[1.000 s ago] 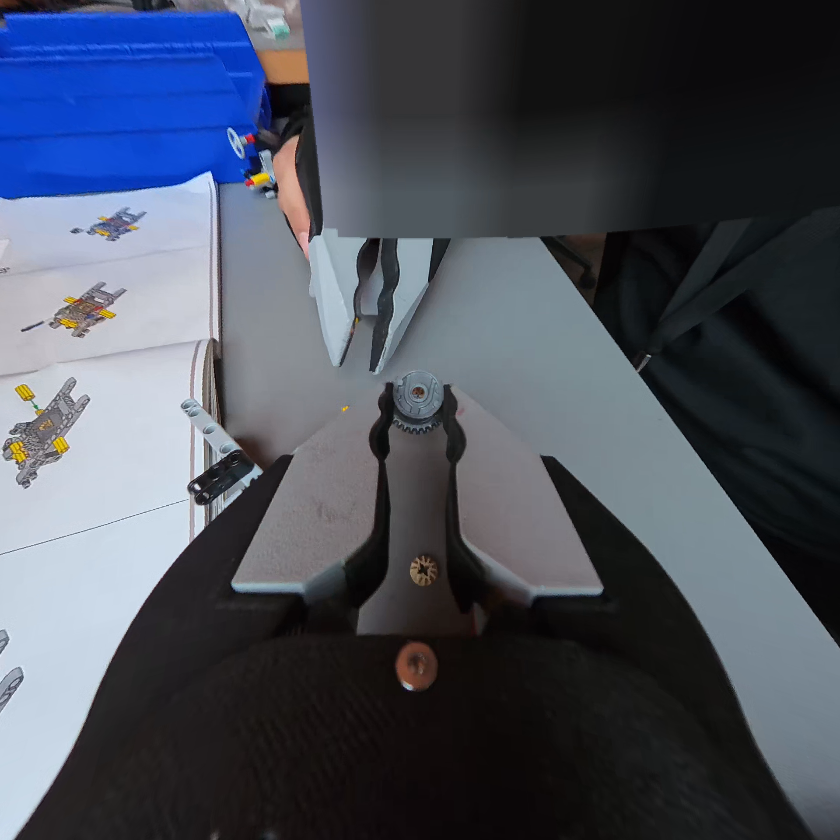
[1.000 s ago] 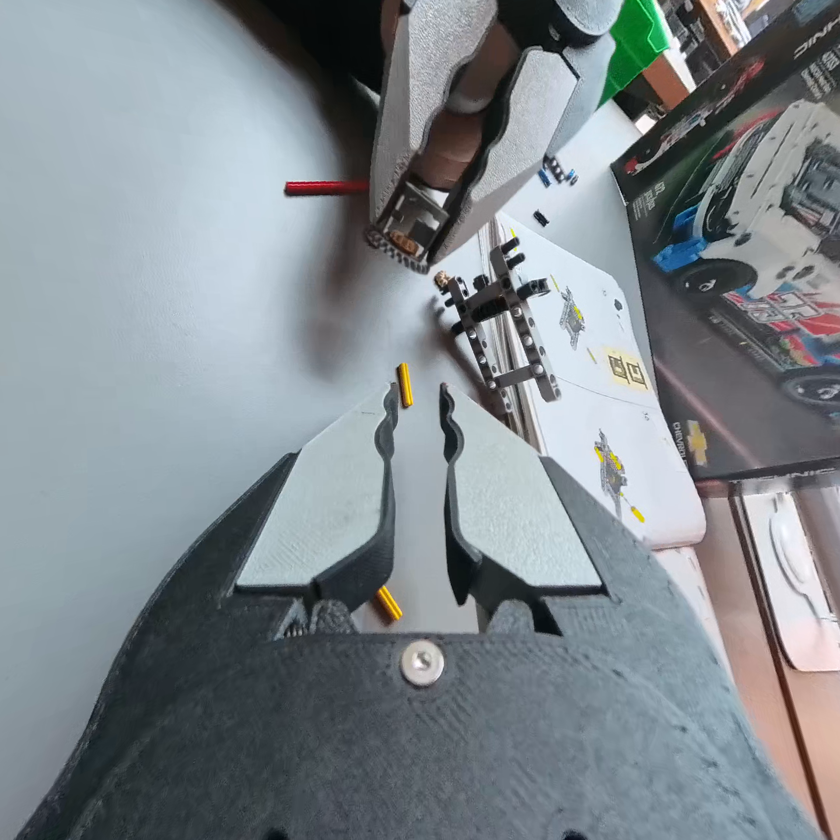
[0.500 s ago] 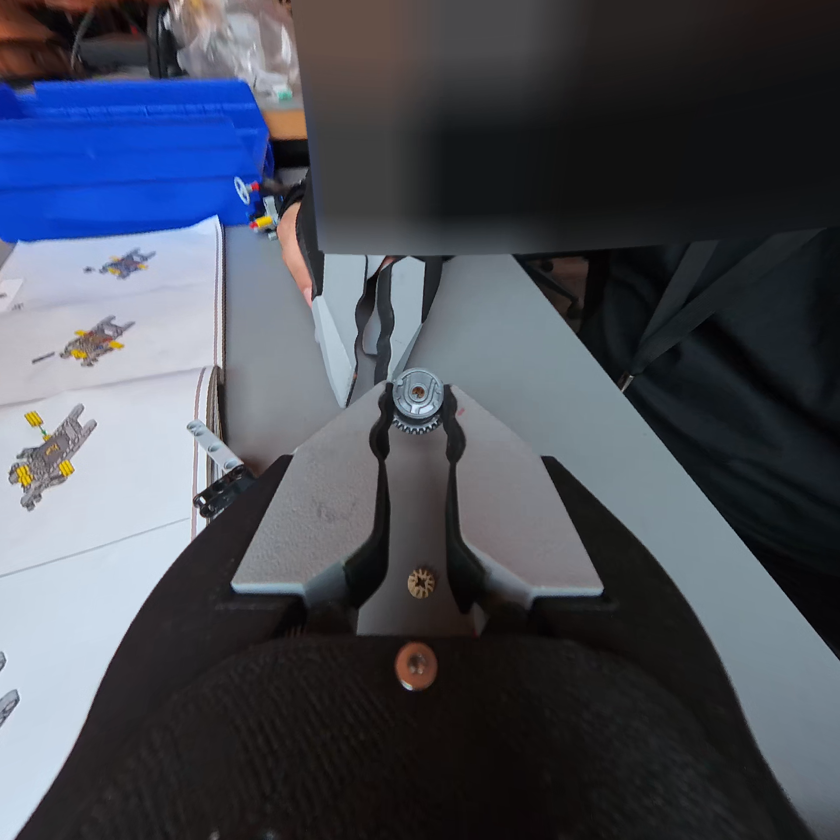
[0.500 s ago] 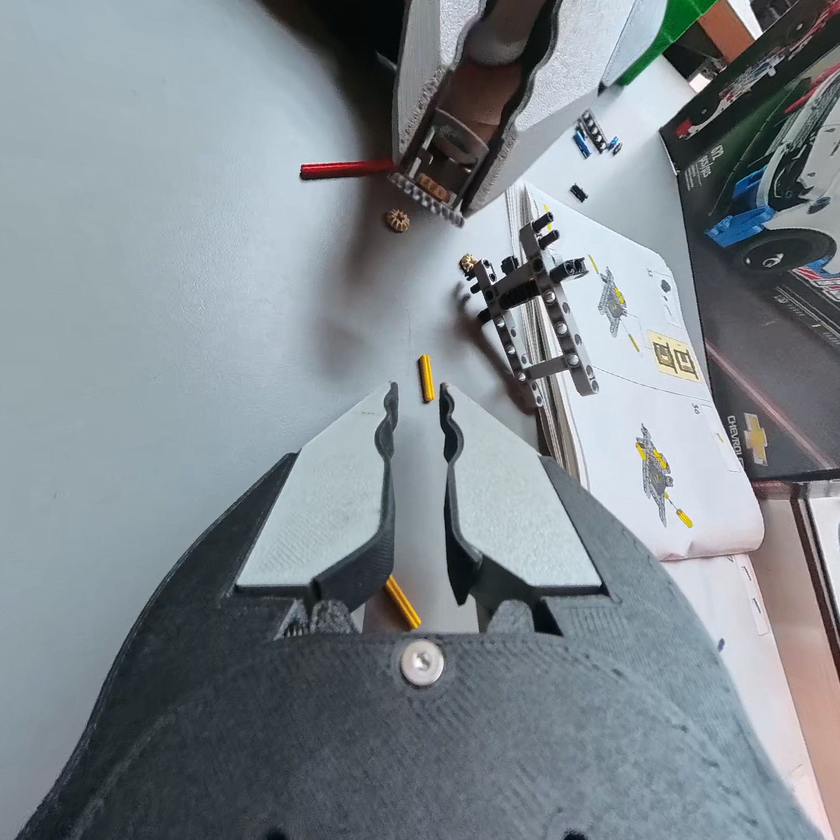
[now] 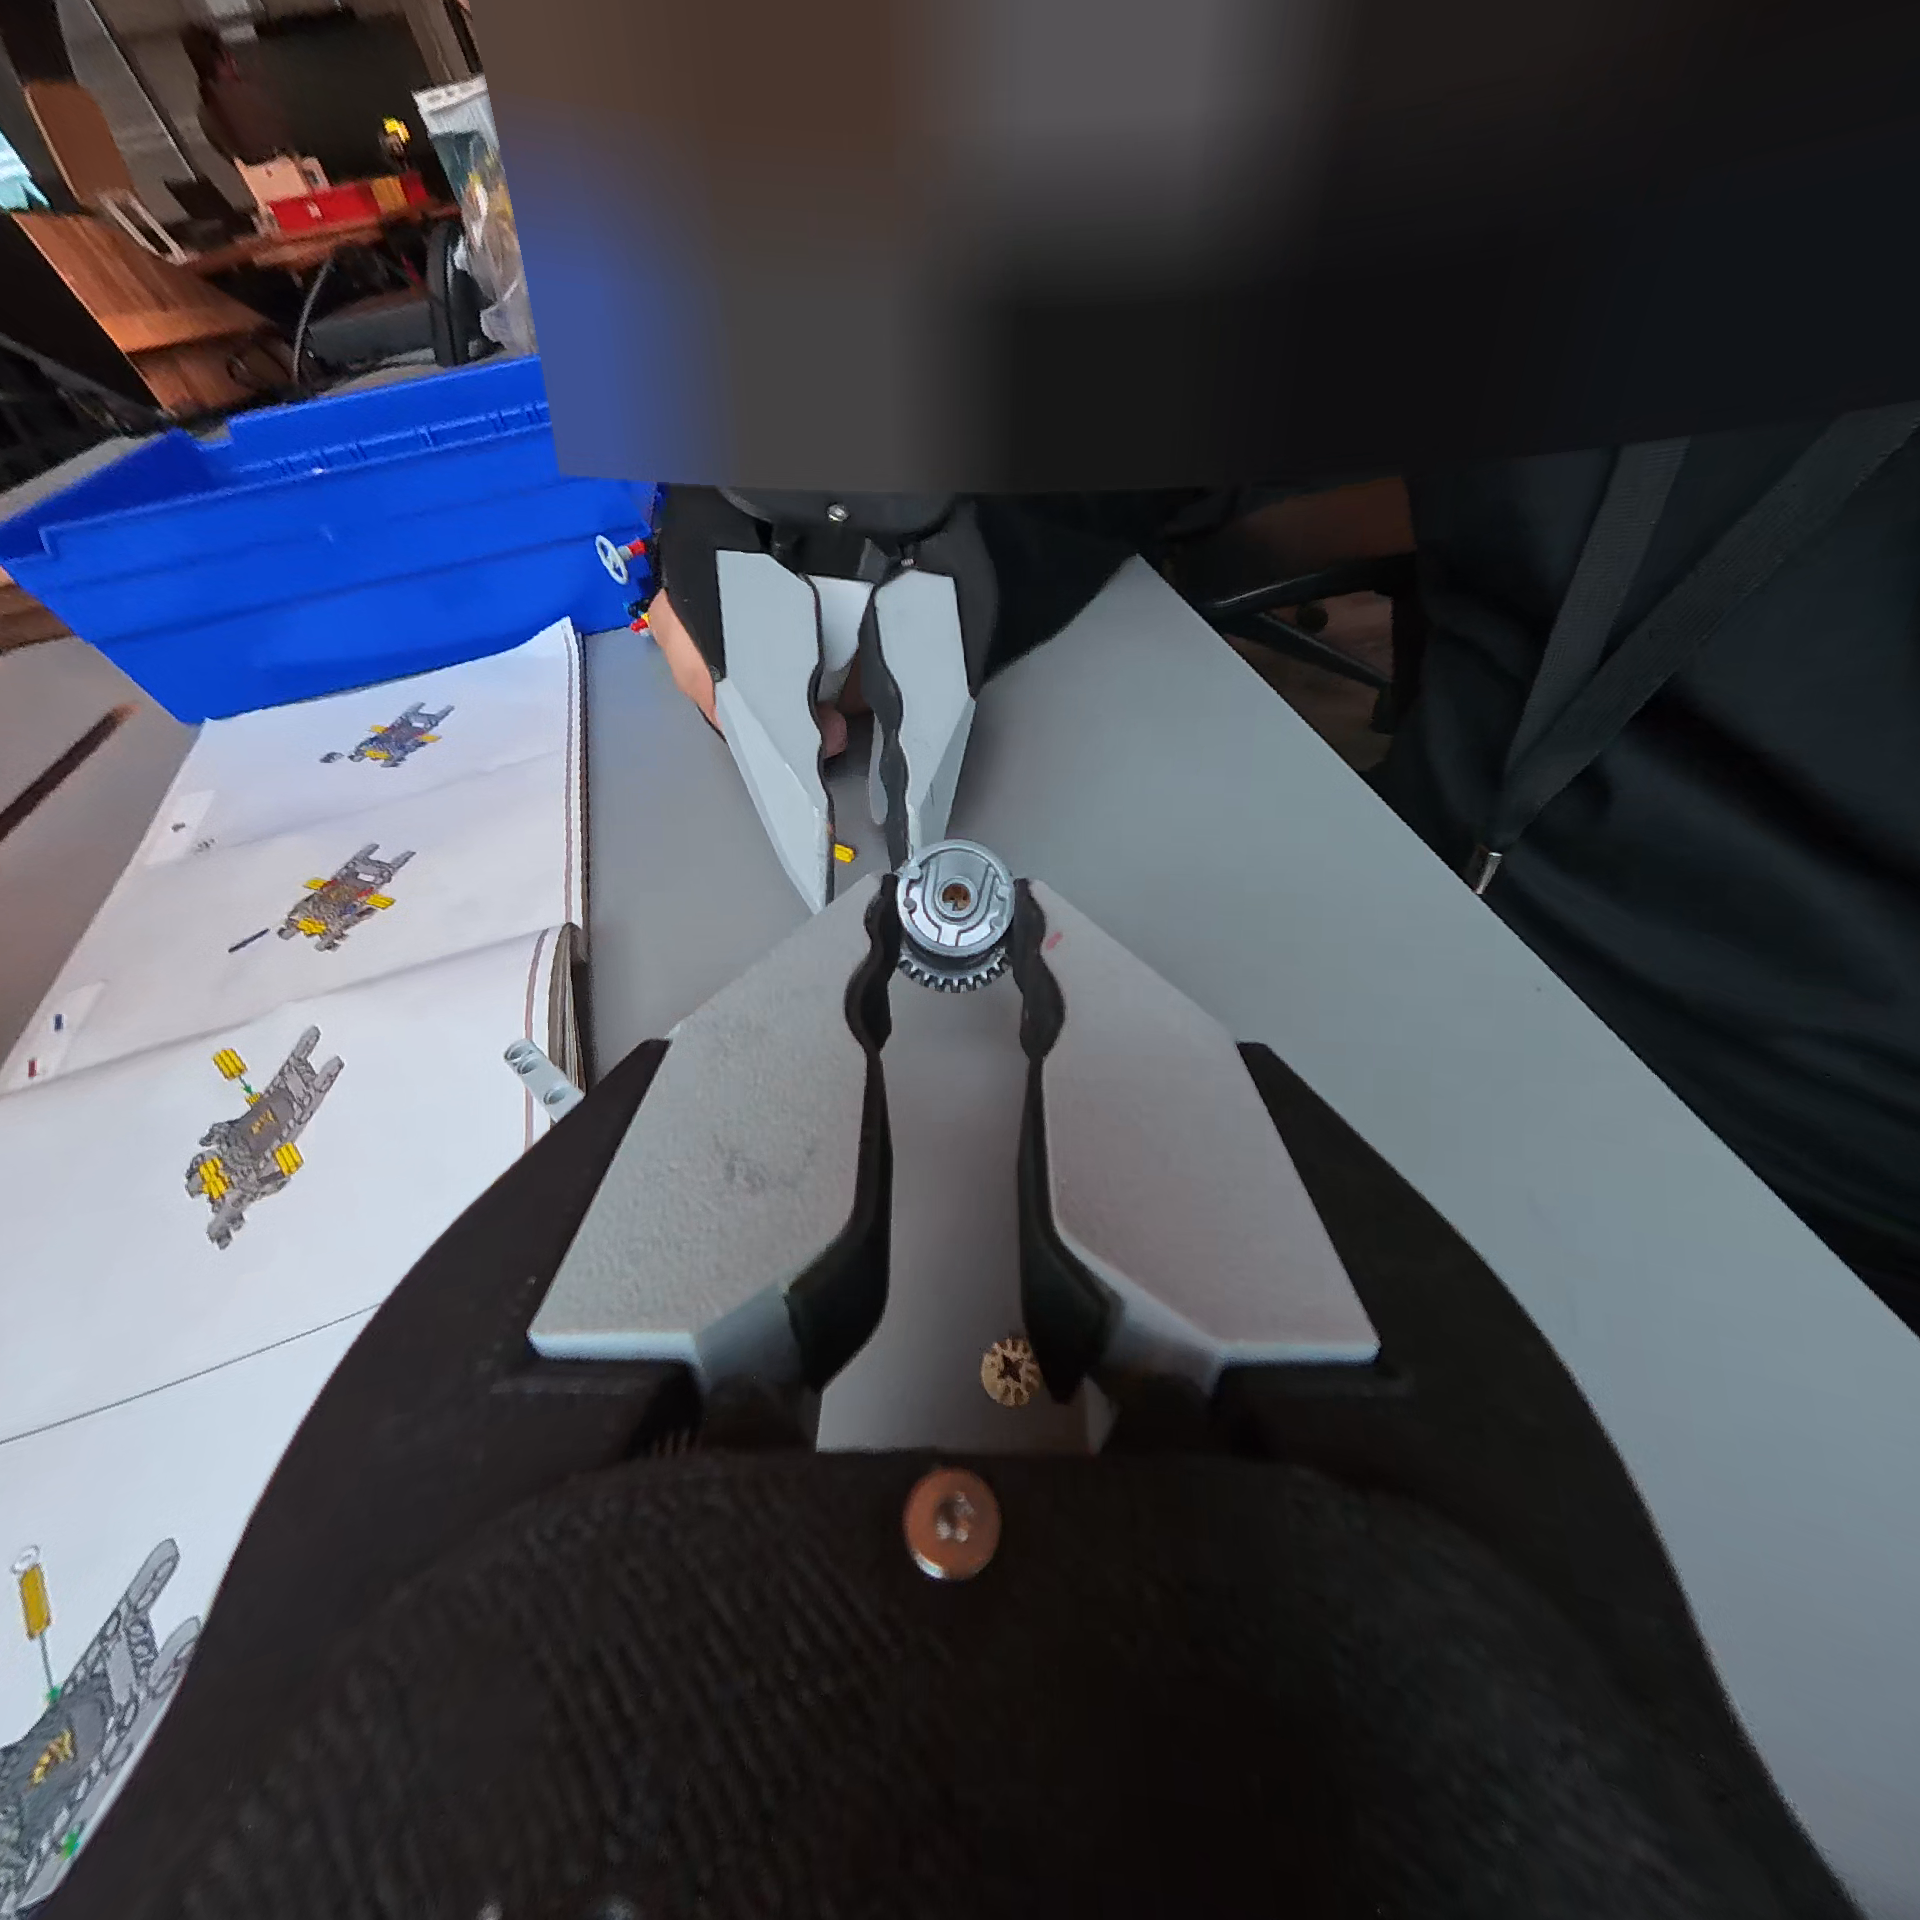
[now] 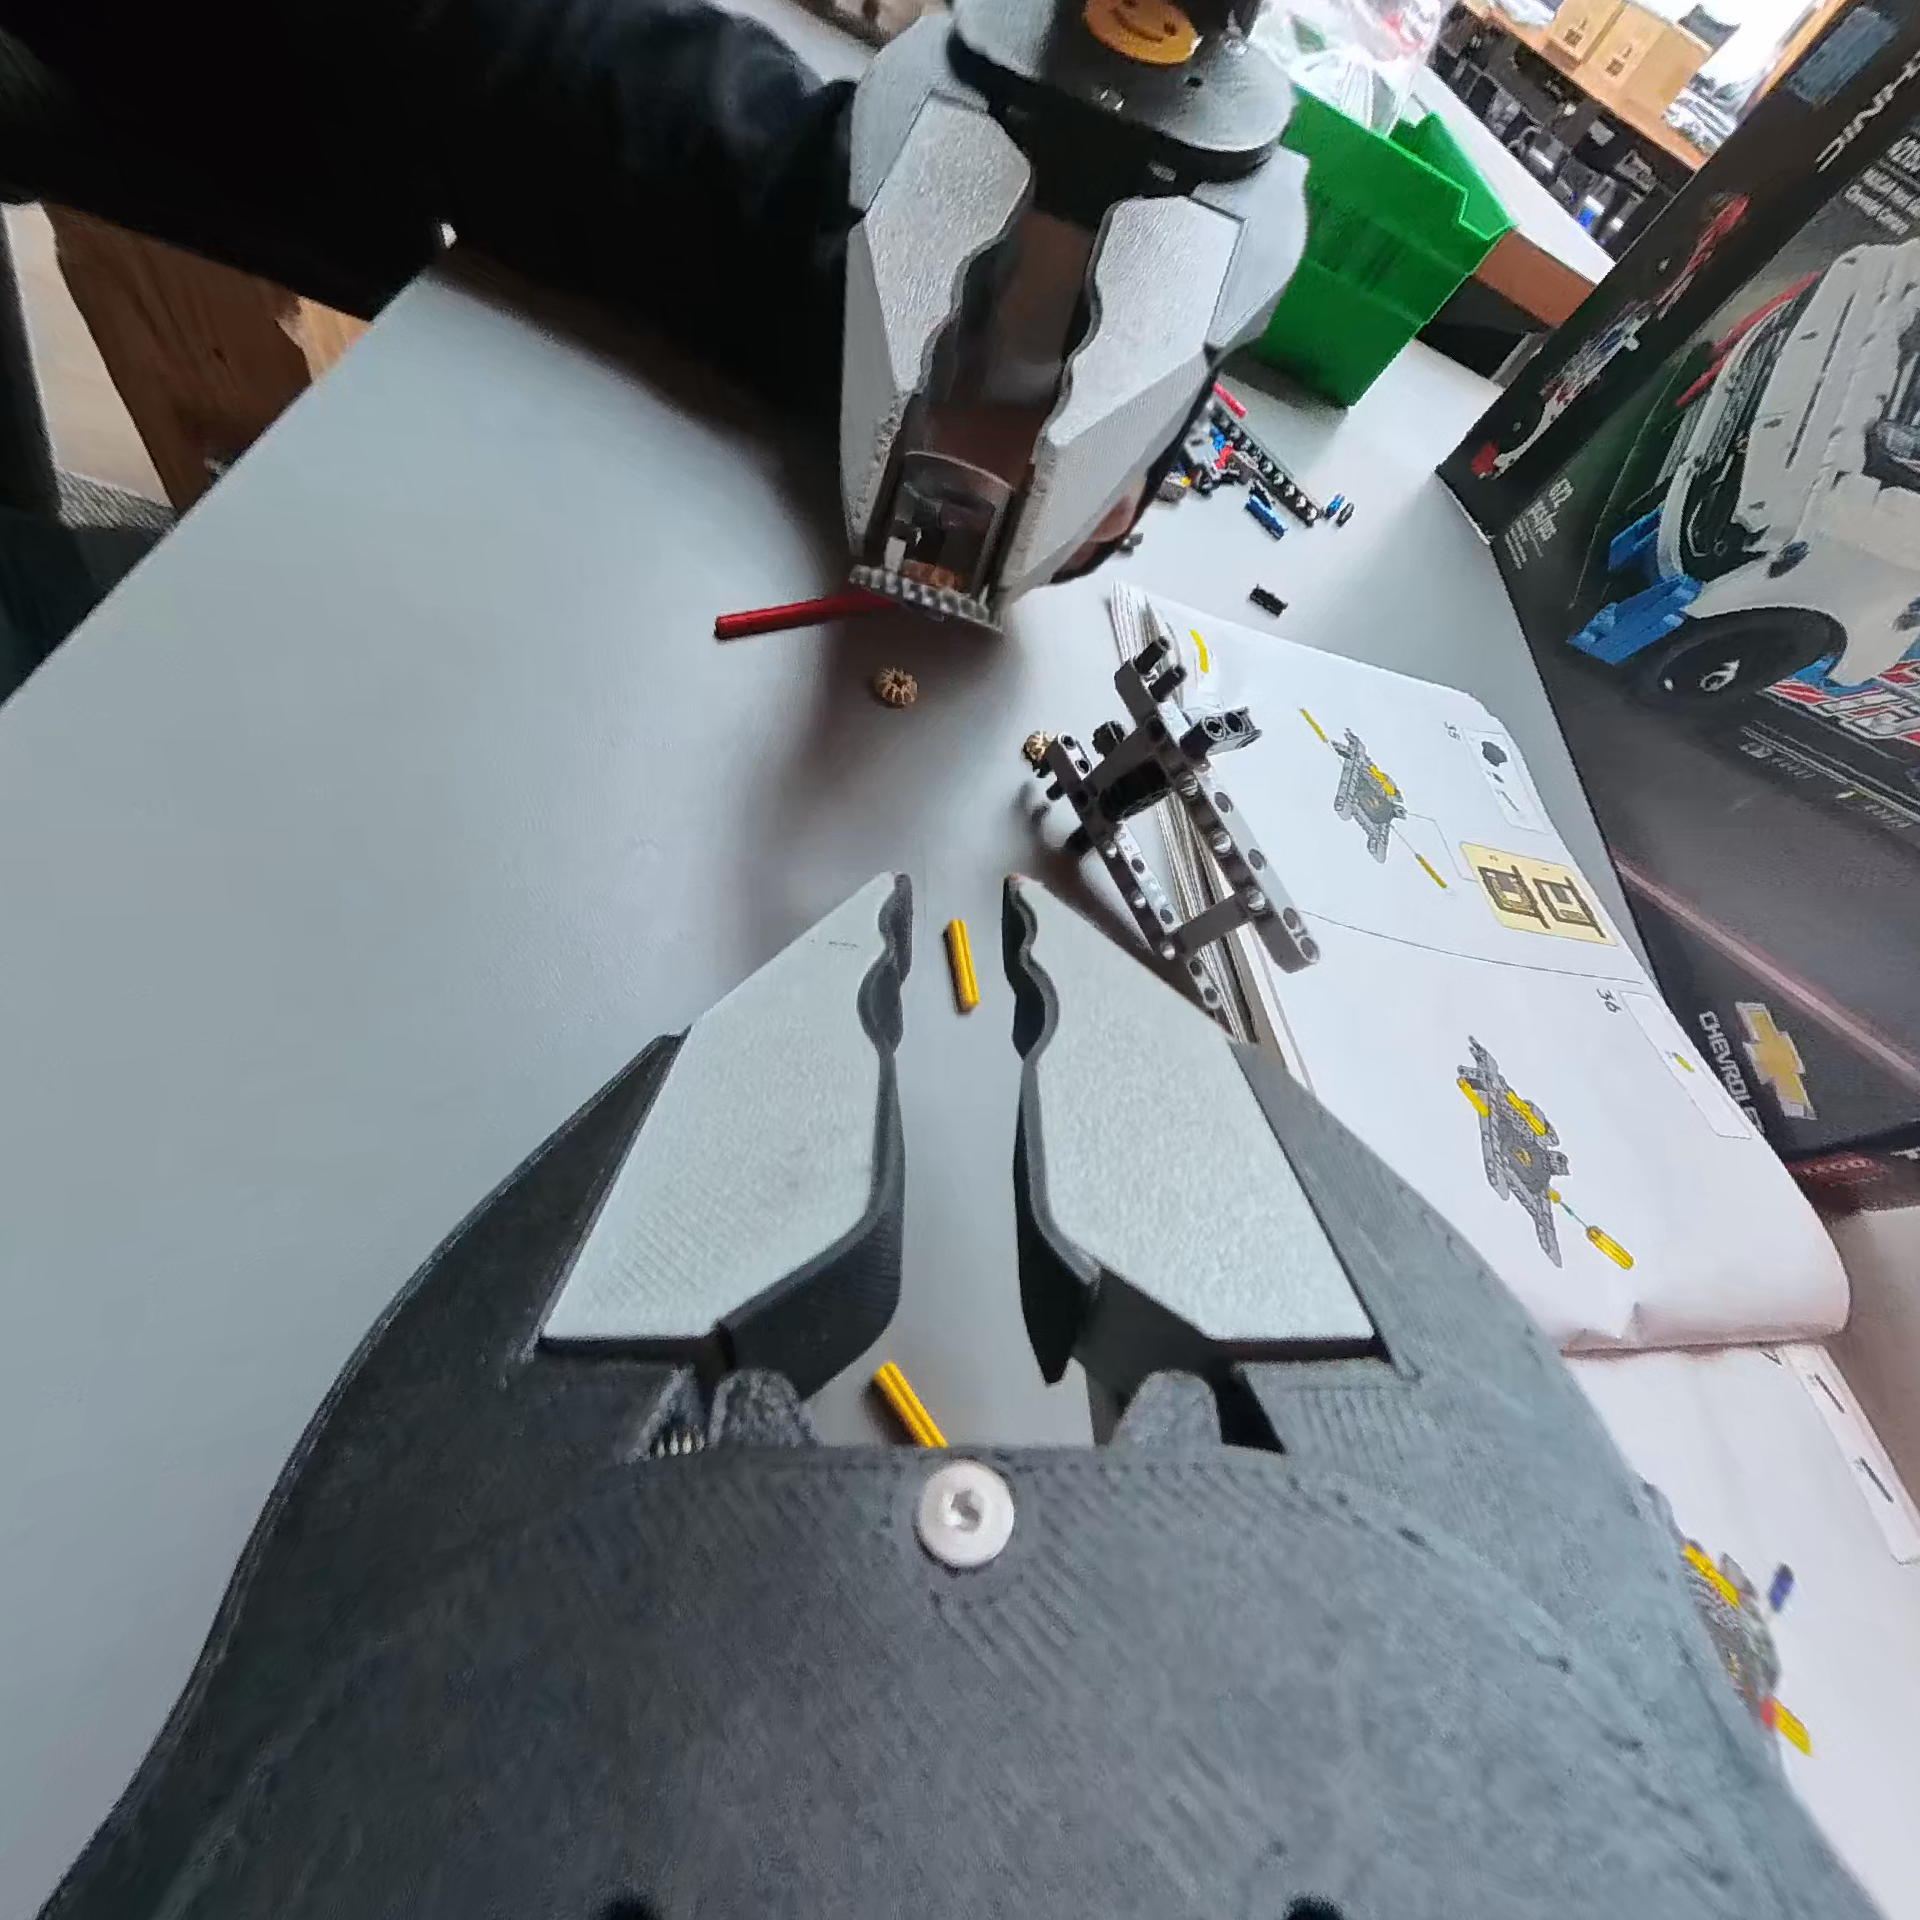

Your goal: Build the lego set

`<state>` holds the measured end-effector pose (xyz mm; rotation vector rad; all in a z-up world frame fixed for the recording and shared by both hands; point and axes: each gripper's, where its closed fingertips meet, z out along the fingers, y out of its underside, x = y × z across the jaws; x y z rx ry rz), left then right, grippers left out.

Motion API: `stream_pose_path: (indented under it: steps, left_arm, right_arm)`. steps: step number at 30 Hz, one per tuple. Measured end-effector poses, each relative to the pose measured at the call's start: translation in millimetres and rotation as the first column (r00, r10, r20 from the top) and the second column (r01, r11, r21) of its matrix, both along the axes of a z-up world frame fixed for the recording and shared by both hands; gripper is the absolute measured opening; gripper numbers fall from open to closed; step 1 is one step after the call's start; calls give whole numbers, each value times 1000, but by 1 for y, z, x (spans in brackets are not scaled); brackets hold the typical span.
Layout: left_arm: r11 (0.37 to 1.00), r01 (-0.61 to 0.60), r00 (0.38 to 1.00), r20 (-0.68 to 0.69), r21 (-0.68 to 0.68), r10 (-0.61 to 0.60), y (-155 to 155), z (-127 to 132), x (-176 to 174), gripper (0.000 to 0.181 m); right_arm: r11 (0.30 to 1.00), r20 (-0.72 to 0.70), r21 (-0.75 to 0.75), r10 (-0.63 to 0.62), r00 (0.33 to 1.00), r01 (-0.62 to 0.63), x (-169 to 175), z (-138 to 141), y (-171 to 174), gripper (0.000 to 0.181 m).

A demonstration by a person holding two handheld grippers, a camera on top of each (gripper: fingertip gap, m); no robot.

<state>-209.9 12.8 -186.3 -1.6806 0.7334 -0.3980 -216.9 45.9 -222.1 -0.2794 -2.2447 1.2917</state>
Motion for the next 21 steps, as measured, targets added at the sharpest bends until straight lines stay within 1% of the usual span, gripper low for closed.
stream_pose_path:
  steps: [3,6,8,10,11,13,15,19,21]
  left_arm:
    - [1000,-6,1000,-12,-5,6,2,-2,0,18]
    - [999,-42,998,-57,-23,40,6,-9,-4,18]
    - [994,-85,991,-109,-62,78,10,-18,-8,18]
    - [989,-106,980,-182,-103,86,12,-29,-8,18]
    - [989,-113,972,-215,-92,91,13,-30,-7,18]
    - [993,-108,964,-250,-41,94,15,-23,-2,18]
    - [994,-113,964,-243,-5,108,18,-16,0,18]
    - [989,-143,958,-247,39,148,23,-12,-2,18]
    - [986,-154,953,-252,63,165,25,-9,-2,18]
  right_arm:
    - [998,19,-66,10,1000,-8,1,8,0,14]
    - [992,38,-122,23,999,-18,3,14,-2,12]
    - [993,51,-115,11,999,-5,0,12,-1,13]
    - [995,58,-103,6,998,0,0,10,-2,13]
    - [995,56,-98,6,998,0,0,10,-2,14]
    - [996,51,-85,6,999,-2,0,8,-3,14]
    - [997,50,-71,7,999,-4,0,6,-4,15]
    - [999,61,-43,-4,998,6,-2,2,-5,17]
    - [998,75,-65,2,997,3,-1,4,-6,18]
